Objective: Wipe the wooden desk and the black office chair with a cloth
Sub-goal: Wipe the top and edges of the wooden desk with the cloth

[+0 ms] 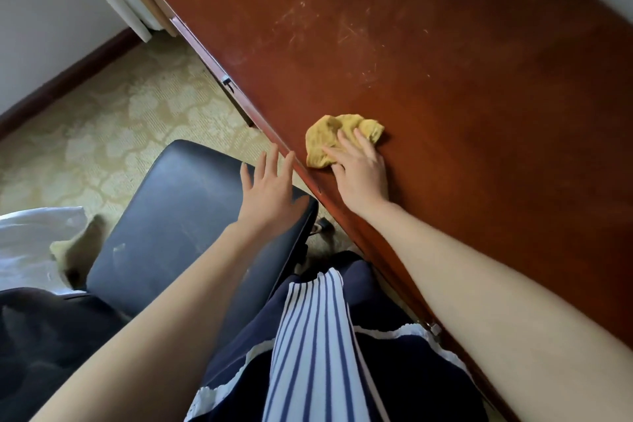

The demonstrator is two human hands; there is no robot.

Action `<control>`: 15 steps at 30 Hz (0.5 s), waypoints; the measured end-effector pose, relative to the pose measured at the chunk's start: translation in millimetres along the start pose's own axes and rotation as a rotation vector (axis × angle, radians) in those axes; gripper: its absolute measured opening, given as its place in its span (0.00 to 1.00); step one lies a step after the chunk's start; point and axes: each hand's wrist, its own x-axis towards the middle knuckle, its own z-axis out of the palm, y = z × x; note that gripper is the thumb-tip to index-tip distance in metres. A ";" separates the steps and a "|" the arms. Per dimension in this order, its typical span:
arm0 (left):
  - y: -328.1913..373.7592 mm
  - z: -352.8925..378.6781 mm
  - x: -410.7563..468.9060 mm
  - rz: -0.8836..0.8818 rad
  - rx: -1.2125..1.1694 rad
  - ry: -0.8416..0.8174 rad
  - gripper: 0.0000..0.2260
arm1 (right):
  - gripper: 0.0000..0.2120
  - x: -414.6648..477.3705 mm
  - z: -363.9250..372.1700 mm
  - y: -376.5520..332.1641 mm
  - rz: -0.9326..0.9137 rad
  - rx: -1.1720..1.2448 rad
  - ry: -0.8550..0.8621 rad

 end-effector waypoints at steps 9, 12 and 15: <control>31.4 7.4 9.6 0.179 0.009 -0.049 0.32 | 0.18 -103.4 -4.5 31.3 -0.147 0.027 -0.032; 51.4 15.3 11.4 0.249 0.061 -0.098 0.33 | 0.19 -151.6 -6.8 47.9 -0.098 0.044 0.045; 70.7 22.6 12.4 0.324 0.112 -0.143 0.35 | 0.20 -193.3 -10.9 62.7 -0.048 0.035 0.086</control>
